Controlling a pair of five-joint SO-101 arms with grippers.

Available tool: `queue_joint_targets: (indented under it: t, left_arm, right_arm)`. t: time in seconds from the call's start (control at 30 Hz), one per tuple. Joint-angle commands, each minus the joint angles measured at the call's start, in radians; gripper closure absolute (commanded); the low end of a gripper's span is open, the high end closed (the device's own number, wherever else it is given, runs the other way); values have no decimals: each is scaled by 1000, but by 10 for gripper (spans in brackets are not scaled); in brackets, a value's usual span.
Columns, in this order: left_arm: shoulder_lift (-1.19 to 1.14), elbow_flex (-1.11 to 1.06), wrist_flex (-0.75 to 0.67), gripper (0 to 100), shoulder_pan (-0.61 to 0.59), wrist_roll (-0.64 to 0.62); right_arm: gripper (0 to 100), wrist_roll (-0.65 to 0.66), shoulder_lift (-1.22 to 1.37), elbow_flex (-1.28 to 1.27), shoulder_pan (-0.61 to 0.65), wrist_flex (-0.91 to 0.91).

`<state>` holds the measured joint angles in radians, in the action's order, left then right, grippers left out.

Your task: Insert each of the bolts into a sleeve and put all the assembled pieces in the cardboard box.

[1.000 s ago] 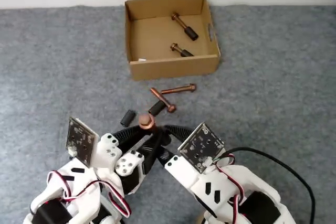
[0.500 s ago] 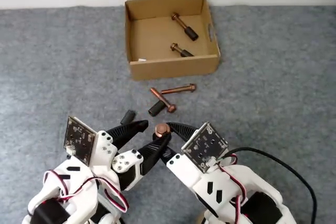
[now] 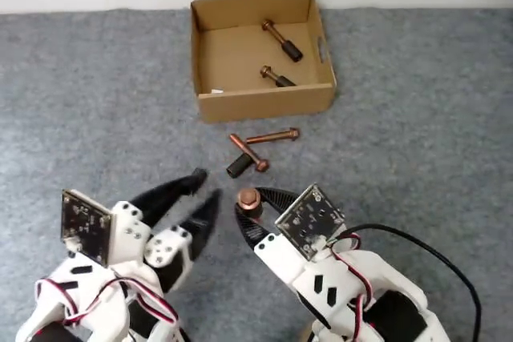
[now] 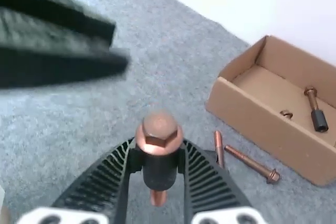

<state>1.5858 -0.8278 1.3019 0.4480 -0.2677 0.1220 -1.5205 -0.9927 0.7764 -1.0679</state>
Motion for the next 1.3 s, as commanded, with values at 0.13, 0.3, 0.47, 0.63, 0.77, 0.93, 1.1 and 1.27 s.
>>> queue_joint_targets:
  t: [0.13,0.3,0.47,0.63,0.77,0.93,1.1,1.27]
  left_arm:
    - [0,-120,2,995,-275,72]
    - [0,-344,-91,995,-468,112]
    - [0,-565,-226,995,-563,198]
    - [0,-707,-281,995,-580,199]
    - [0,-742,-311,995,-582,201]
    - [0,-849,-417,995,-582,201]
    - [0,-862,-440,995,-578,196]
    - [-2,-862,-423,995,-580,195]
  right_arm:
    - [990,-34,-7,-11,-271,-41]
    - [991,-127,2,-6,-446,-51]
    - [991,-229,87,114,-515,-176]
    - [991,-278,364,354,-541,-222]
    - [991,-279,591,545,-541,-217]
    - [990,-273,846,741,-541,-113]
    - [990,-209,1096,907,-541,93]
    - [990,-127,1340,1049,-555,262]
